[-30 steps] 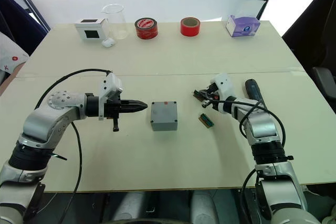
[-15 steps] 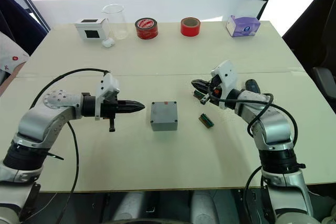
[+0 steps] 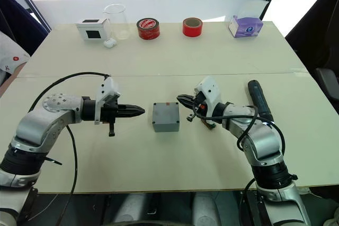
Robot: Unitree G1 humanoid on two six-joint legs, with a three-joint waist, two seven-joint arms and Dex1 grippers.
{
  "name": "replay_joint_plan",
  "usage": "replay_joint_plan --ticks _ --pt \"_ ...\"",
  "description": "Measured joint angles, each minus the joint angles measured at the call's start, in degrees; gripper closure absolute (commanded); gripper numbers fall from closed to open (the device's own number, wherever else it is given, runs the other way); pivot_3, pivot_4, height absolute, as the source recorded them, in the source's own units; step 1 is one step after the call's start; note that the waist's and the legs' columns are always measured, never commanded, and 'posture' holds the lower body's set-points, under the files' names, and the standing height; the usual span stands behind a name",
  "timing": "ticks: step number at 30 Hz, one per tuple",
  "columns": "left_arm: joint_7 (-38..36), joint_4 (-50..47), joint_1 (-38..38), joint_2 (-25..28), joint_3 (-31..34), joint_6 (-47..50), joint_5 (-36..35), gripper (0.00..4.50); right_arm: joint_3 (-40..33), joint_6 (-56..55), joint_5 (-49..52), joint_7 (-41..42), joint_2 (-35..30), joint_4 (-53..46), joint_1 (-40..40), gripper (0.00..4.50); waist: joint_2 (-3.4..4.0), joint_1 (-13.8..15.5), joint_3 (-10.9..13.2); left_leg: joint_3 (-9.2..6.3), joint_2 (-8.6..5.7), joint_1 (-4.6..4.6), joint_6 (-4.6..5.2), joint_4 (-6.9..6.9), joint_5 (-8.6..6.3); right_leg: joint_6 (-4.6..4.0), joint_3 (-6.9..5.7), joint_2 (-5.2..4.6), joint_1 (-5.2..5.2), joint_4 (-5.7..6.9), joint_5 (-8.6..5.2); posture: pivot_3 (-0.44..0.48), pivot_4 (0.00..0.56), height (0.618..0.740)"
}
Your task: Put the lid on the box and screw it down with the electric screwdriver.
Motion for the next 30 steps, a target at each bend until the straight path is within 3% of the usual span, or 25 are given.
replay_joint_plan --ticks 18,21,25,27,30 --pt "1.3 -1.1 0.0 0.0 0.0 1.5 -0.1 4.5 1.7 -2.1 -2.1 0.4 0.2 3.3 -0.4 4.46 0.0 0.0 0.0 0.0 0.0 0.0 0.0 0.0 0.0 0.0 0.0 0.0 0.0 0.0 0.0 0.0 0.15 0.74" --pt "1.4 -1.1 0.0 0.0 0.0 1.6 -0.1 4.5 1.7 -2.1 -2.2 0.5 0.2 3.3 -0.4 3.78 0.0 0.0 0.0 0.0 0.0 0.0 0.0 0.0 0.0 0.0 0.0 0.0 0.0 0.0 0.0 0.0 0.15 0.74" --pt "1.4 -1.1 0.0 0.0 0.0 1.6 -0.2 4.5 1.7 -2.0 -2.2 0.6 0.1 3.4 -0.4 2.19 0.0 0.0 0.0 0.0 0.0 0.0 0.0 0.0 0.0 0.0 0.0 0.0 0.0 0.0 0.0 0.0 0.15 0.74" --pt "1.4 -1.1 0.0 0.0 0.0 1.6 -0.2 4.5 1.7 -1.7 -2.2 0.8 0.0 3.4 -0.4 1.12 0.0 0.0 0.0 0.0 0.0 0.0 0.0 0.0 0.0 0.0 0.0 0.0 0.0 0.0 0.0 0.0 0.15 0.74" --pt "1.4 -1.1 0.0 -0.1 0.0 1.6 -0.2 4.5 1.5 -1.1 -2.1 0.9 -0.3 3.3 -0.4 0.05 0.0 0.0 0.0 0.0 0.0 0.0 0.0 0.0 0.0 0.0 0.0 0.0 0.0 0.0 0.0 0.0 0.15 0.74"
